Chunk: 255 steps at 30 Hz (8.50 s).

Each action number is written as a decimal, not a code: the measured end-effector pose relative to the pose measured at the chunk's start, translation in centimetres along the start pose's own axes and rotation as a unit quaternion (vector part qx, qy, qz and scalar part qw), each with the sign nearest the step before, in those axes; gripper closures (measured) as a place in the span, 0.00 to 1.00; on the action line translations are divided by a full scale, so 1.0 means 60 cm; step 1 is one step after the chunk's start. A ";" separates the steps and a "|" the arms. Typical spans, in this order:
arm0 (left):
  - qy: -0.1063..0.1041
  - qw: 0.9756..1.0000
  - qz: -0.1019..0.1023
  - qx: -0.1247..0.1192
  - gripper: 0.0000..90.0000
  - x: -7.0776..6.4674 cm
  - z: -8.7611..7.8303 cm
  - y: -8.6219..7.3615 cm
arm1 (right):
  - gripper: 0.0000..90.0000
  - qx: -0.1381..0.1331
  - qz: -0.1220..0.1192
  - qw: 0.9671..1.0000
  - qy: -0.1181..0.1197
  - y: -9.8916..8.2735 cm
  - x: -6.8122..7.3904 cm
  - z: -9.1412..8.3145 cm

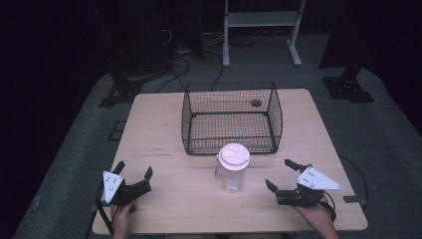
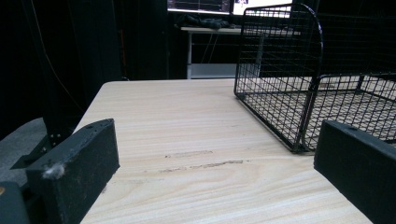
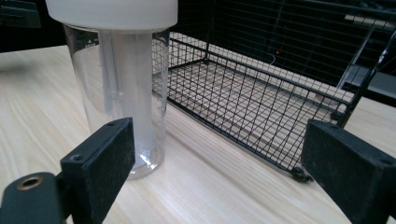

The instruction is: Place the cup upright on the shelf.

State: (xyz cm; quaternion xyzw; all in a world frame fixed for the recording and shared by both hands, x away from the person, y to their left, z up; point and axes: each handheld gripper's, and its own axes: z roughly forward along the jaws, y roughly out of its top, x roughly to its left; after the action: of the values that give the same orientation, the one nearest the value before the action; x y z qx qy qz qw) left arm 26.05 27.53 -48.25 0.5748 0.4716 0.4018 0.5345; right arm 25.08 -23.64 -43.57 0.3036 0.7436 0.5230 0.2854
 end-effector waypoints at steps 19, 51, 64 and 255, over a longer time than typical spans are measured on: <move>0.000 1.000 0.000 0.000 0.00 0.000 0.000 0.000 | 0.01 -0.019 -0.019 0.998 0.059 0.034 0.049 0.037; 0.000 1.000 0.000 -0.001 0.00 0.001 -0.001 0.000 | 0.00 -0.045 -0.005 0.996 0.078 0.085 0.079 0.109; 0.000 1.000 0.001 -0.002 0.00 0.000 -0.001 0.000 | 0.00 -0.053 0.000 0.995 0.081 0.095 0.083 0.134; -0.009 1.000 -0.008 -0.008 0.00 0.004 -0.002 0.000 | 0.05 -0.050 -0.002 0.999 -0.008 0.344 -0.094 0.310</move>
State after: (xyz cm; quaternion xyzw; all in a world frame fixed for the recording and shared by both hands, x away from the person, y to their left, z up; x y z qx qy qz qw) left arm 25.97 27.80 -48.26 0.5701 0.4682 0.3965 0.5464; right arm 45.73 -11.08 -28.71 0.2915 0.7151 0.5563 0.3068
